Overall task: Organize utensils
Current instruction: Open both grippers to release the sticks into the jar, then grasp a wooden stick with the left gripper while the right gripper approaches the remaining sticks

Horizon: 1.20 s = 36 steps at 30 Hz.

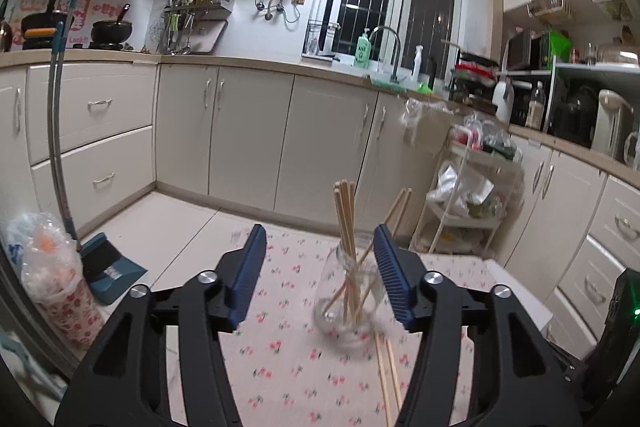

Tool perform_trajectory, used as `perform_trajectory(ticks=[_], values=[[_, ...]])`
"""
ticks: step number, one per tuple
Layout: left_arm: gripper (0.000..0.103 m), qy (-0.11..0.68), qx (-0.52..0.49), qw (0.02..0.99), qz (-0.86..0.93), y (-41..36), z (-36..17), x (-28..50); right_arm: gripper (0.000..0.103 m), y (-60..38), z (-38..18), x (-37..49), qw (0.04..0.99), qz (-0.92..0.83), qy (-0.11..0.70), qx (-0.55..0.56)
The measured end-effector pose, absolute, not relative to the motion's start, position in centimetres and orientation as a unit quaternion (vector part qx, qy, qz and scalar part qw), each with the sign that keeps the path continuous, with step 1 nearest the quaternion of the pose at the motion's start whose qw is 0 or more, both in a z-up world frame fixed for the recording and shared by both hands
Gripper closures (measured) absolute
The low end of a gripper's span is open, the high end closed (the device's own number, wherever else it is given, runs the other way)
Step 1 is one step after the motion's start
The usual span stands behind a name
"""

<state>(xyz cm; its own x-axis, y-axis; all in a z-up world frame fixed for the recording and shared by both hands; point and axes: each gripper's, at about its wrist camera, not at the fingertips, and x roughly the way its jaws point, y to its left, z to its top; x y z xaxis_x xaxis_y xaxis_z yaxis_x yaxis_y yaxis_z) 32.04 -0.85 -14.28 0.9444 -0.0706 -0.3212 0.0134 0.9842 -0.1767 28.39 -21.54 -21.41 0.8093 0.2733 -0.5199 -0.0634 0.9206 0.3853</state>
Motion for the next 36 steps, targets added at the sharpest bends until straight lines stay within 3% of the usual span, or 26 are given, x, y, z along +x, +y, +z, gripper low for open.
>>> perform_trajectory(ticks=[10,30,36], values=[[0.037,0.200,-0.049,0.978,-0.019,-3.1,-13.6,30.6,0.047,-22.1,-22.3,26.6,0.927,0.085,0.324,0.169],[0.030,0.270,0.014,0.963,-0.014,-8.0,-14.9,30.7,0.037,-26.3,-23.4,23.9,0.917,0.055,0.351,0.182],[0.027,0.335,0.019,0.942,-0.016,-9.0,-17.9,32.7,0.037,-27.8,-23.6,23.5,0.913,0.042,0.358,0.191]])
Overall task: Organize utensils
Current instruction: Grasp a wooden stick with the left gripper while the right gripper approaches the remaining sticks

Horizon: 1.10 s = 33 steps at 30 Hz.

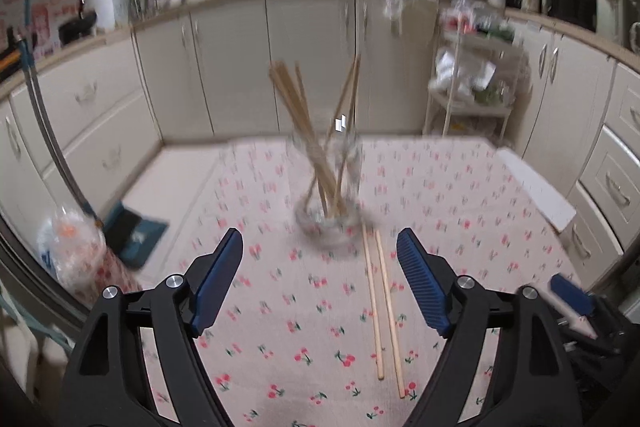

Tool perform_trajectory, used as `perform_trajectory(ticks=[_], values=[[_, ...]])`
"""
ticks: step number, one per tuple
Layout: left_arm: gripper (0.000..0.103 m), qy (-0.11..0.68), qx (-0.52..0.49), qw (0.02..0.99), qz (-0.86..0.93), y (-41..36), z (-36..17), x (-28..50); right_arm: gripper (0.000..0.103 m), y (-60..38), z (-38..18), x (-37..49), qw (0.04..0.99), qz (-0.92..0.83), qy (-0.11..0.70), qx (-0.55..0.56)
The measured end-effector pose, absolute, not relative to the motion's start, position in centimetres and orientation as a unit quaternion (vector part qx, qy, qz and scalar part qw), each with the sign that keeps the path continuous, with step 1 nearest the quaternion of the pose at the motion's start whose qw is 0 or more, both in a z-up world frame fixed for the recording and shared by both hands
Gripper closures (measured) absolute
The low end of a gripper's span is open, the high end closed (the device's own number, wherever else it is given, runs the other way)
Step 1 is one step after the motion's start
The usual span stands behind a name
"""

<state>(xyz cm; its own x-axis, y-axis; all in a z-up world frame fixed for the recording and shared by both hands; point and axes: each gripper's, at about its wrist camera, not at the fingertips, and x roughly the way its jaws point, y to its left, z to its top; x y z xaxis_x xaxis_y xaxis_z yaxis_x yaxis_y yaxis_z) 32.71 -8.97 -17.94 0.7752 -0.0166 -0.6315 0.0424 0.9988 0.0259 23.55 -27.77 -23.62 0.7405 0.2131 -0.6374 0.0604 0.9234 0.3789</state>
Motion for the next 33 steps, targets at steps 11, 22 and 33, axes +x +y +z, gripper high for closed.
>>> perform_trajectory(ticks=[11,22,33], values=[[0.028,0.422,0.032,0.906,0.005,-9.6,-24.2,36.1,0.035,-29.8,-24.7,23.6,0.905,0.029,0.366,0.216],[0.057,0.464,0.075,0.883,-0.005,-12.3,-28.6,37.6,0.034,-31.0,-25.3,23.9,0.899,0.029,0.369,0.236],[0.099,0.493,0.030,0.870,-0.015,-9.3,-28.0,34.4,0.033,-29.7,-25.4,23.9,0.901,0.045,0.374,0.217]])
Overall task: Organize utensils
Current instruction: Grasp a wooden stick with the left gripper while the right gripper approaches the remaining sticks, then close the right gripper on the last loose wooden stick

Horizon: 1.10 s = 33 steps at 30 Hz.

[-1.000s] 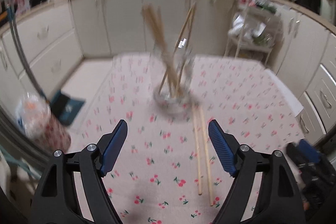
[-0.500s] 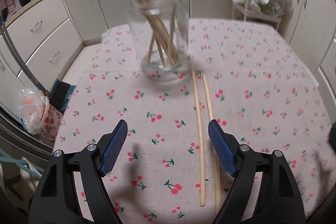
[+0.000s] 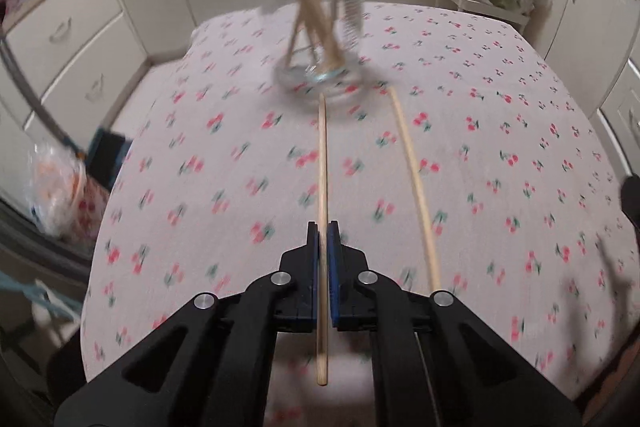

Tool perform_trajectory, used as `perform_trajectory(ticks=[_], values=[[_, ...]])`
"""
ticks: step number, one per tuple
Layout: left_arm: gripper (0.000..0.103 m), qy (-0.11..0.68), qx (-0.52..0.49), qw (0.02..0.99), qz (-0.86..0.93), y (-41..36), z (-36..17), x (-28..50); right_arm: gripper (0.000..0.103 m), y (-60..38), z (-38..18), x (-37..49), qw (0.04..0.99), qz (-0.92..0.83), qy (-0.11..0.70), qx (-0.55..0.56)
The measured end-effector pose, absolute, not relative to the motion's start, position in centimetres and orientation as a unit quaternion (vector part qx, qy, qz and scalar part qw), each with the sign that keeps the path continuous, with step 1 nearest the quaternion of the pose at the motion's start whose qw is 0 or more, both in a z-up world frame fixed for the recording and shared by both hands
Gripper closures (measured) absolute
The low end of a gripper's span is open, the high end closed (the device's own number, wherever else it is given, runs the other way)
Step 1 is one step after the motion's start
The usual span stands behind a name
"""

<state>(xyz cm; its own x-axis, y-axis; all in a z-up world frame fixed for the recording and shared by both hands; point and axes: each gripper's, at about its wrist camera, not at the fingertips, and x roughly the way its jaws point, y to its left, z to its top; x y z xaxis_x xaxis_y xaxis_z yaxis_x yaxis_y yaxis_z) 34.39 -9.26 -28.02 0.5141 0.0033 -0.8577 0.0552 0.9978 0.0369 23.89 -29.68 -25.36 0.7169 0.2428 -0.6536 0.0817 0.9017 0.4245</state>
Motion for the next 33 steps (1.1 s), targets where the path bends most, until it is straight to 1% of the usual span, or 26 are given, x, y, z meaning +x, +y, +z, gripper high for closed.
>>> perform_trajectory(ticks=[6,7,9,11,12,14,21,25,26,27,28,32,33], values=[[0.098,0.502,-0.002,0.864,-0.027,-7.3,-27.3,34.0,0.034,-25.6,-25.1,25.9,0.898,0.089,0.400,0.161],[0.098,0.501,-0.003,0.865,-0.027,-7.3,-27.1,34.4,0.036,-24.8,-25.1,26.4,0.898,0.095,0.404,0.149],[0.098,0.499,-0.004,0.866,-0.029,-7.4,-27.0,35.3,0.048,-23.2,-25.2,27.9,0.895,0.103,0.416,0.122],[0.094,0.495,0.003,0.869,-0.028,-7.7,-26.9,36.7,0.054,-22.1,-25.4,29.1,0.892,0.108,0.425,0.112],[0.092,0.498,0.003,0.867,-0.030,-7.7,-27.2,37.6,0.055,-21.7,-25.5,29.8,0.891,0.105,0.429,0.105],[0.085,0.503,0.000,0.864,-0.030,-7.7,-27.9,38.6,0.055,-21.2,-25.7,30.9,0.889,0.104,0.436,0.099],[0.085,0.493,-0.002,0.869,-0.028,-6.1,-28.1,39.1,0.055,-18.5,-26.5,34.5,0.882,0.101,0.456,0.065],[0.085,0.494,-0.023,0.869,-0.031,-4.2,-28.0,38.8,0.059,-15.8,-27.6,36.0,0.873,0.108,0.475,0.017],[0.085,0.495,-0.031,0.868,-0.036,-3.9,-27.9,38.8,0.064,-15.4,-28.0,36.2,0.871,0.106,0.480,0.005],[0.085,0.496,-0.035,0.867,-0.038,-3.7,-28.0,38.7,0.075,-15.0,-28.7,36.3,0.866,0.105,0.488,-0.011],[0.085,0.498,-0.042,0.865,-0.043,-3.5,-28.0,38.8,0.083,-14.9,-29.1,36.3,0.864,0.106,0.491,-0.017],[0.085,0.501,-0.056,0.862,-0.057,-2.8,-28.1,38.8,0.097,-15.9,-29.2,35.3,0.867,0.109,0.485,-0.031],[0.085,0.502,-0.057,0.861,-0.058,-2.7,-28.1,38.8,0.097,-16.4,-29.3,35.0,0.866,0.109,0.488,-0.034]])
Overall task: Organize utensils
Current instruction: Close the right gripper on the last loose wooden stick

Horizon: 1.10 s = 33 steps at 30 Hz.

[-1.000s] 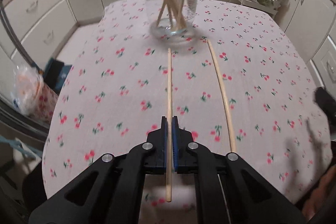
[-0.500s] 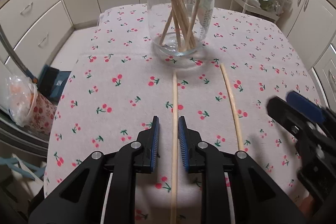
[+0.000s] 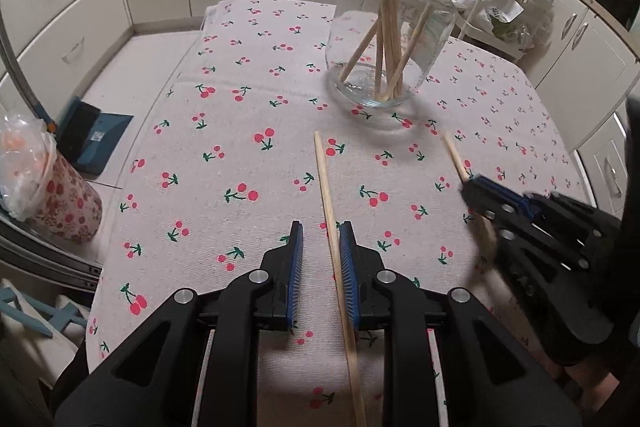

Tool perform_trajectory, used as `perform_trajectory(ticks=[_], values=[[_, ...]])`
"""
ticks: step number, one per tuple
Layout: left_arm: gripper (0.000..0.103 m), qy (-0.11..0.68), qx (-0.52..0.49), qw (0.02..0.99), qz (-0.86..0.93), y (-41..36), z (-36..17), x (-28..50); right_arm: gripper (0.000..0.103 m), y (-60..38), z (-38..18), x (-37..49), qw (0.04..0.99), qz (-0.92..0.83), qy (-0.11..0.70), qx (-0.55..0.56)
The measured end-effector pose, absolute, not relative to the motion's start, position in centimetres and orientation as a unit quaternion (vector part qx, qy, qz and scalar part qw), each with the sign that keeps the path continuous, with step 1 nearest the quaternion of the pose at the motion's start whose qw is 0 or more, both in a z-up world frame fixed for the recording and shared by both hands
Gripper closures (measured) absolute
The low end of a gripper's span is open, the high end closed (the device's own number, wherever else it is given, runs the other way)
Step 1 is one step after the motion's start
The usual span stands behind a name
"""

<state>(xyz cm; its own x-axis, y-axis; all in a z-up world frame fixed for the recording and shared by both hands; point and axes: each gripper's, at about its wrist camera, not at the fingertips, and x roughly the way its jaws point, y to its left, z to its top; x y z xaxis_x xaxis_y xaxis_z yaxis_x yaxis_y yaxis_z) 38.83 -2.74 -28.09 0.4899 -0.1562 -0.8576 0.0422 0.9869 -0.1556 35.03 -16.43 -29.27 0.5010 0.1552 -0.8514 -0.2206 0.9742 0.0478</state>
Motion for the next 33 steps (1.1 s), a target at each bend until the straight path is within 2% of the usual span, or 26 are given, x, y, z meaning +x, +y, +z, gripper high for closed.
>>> perform_trajectory(ticks=[4,8,11,12,17,18,19,20,27,28,29,30,31,32,33], values=[[0.082,0.504,-0.056,0.860,-0.059,-2.5,-28.0,39.1,0.097,-19.1,-29.1,33.9,0.860,0.108,0.499,-0.007],[0.069,0.501,-0.035,0.863,-0.050,-3.5,-27.7,39.4,0.096,-20.7,-29.2,33.7,0.850,0.115,0.513,0.034],[0.069,0.504,-0.020,0.862,-0.045,-4.5,-27.9,39.8,0.070,-20.9,-28.8,34.4,0.855,0.105,0.506,0.041],[0.069,0.505,-0.017,0.862,-0.043,-4.9,-28.0,40.0,0.069,-20.8,-28.6,34.7,0.857,0.104,0.502,0.041],[0.069,0.503,-0.010,0.863,-0.031,-5.7,-28.2,40.5,0.069,-20.1,-28.9,36.0,0.858,0.098,0.504,0.024],[0.071,0.501,-0.012,0.865,-0.033,-5.8,-28.2,40.6,0.084,-20.2,-29.3,36.1,0.857,0.095,0.506,0.020],[0.090,0.501,-0.011,0.864,-0.038,-5.8,-28.2,40.6,0.092,-20.3,-29.4,36.0,0.861,0.087,0.501,0.011],[0.094,0.502,-0.004,0.864,-0.043,-6.1,-28.2,40.5,0.097,-20.5,-29.4,35.9,0.861,0.090,0.500,0.011],[0.094,0.505,0.019,0.860,-0.066,-6.3,-27.8,40.5,0.097,-22.1,-29.4,36.1,0.849,0.093,0.518,0.042],[0.093,0.506,0.019,0.860,-0.064,-6.2,-27.7,40.7,0.096,-22.0,-29.3,36.2,0.848,0.094,0.520,0.039],[0.089,0.507,0.019,0.859,-0.064,-6.1,-27.6,40.9,0.092,-21.8,-29.2,36.3,0.848,0.094,0.520,0.035],[0.086,0.508,0.019,0.859,-0.062,-6.0,-27.6,41.1,0.081,-21.5,-29.2,36.4,0.849,0.092,0.519,0.025],[0.076,0.508,0.021,0.859,-0.057,-6.0,-27.5,41.4,0.077,-21.2,-29.2,36.4,0.850,0.091,0.519,0.015],[0.068,0.507,0.024,0.860,-0.053,-5.9,-27.5,41.6,0.077,-20.9,-29.3,36.4,0.851,0.090,0.517,0.005],[0.066,0.507,0.029,0.860,-0.050,-6.1,-27.6,41.9,0.077,-20.5,-29.3,36.3,0.852,0.089,0.516,-0.010]])
